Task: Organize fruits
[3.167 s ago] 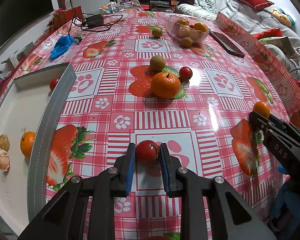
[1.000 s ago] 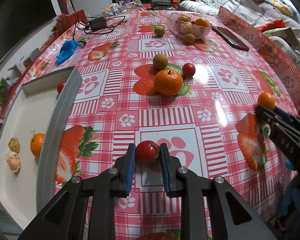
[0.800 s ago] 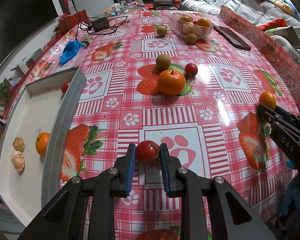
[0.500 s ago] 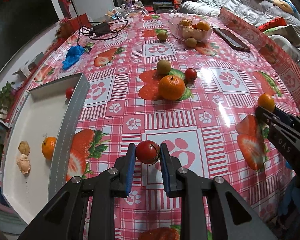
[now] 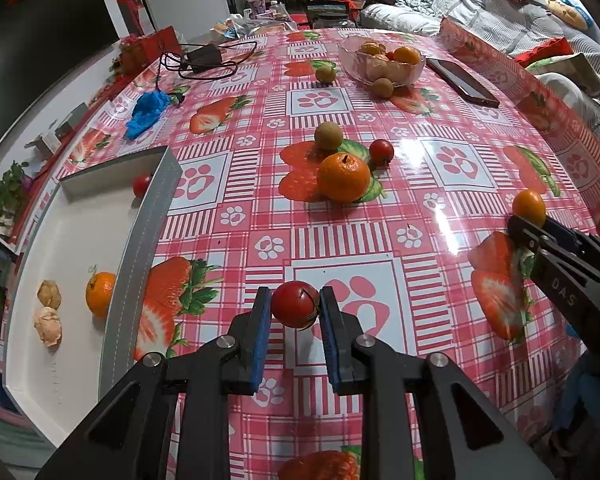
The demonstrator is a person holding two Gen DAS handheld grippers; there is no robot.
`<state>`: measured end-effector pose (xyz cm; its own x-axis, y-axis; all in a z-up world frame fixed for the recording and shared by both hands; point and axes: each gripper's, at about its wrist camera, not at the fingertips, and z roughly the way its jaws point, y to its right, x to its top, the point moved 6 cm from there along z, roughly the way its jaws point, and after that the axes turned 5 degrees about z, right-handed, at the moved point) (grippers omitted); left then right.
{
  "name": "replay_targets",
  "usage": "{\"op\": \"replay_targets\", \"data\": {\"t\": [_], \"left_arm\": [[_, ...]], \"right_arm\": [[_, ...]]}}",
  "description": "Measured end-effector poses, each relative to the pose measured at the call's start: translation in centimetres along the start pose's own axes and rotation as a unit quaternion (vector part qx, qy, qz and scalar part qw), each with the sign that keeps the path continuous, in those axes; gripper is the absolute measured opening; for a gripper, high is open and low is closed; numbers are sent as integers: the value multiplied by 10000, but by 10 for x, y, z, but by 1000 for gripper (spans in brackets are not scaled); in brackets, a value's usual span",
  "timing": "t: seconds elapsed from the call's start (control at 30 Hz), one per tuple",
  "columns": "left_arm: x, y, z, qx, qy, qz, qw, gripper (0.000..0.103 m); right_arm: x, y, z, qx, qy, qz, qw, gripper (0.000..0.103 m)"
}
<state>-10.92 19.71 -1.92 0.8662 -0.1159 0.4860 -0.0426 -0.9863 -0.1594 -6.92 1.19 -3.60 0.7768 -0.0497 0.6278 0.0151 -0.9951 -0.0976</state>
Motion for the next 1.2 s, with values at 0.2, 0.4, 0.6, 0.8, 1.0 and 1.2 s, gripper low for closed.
{"op": "replay_targets", "data": {"t": [0.2, 0.4, 0.6, 0.8, 1.0, 1.2], "left_arm": [[-1, -5, -5, 6, 46, -55, 10000, 26], [-3, -15, -13, 36, 114, -115, 9999, 26], [-4, -30, -22, 73, 210, -243, 9995, 26], [-4, -44, -32, -86, 338, -418, 9985, 26], [-7, -77, -43, -72, 475, -680, 9965, 26], [-15, -126, -47, 92, 552, -971, 9937, 26]], "right_arm": [[0, -1, 1, -52, -8, -48, 10000, 36], [0, -1, 1, -84, -28, -82, 9999, 36], [-2, 0, -2, -2, -130, 72, 9999, 36], [-3, -2, -7, 384, -409, 414, 9976, 36], [0, -6, -14, 618, -598, 662, 9941, 36], [6, -32, -22, 788, -697, 552, 9929, 36]]}}
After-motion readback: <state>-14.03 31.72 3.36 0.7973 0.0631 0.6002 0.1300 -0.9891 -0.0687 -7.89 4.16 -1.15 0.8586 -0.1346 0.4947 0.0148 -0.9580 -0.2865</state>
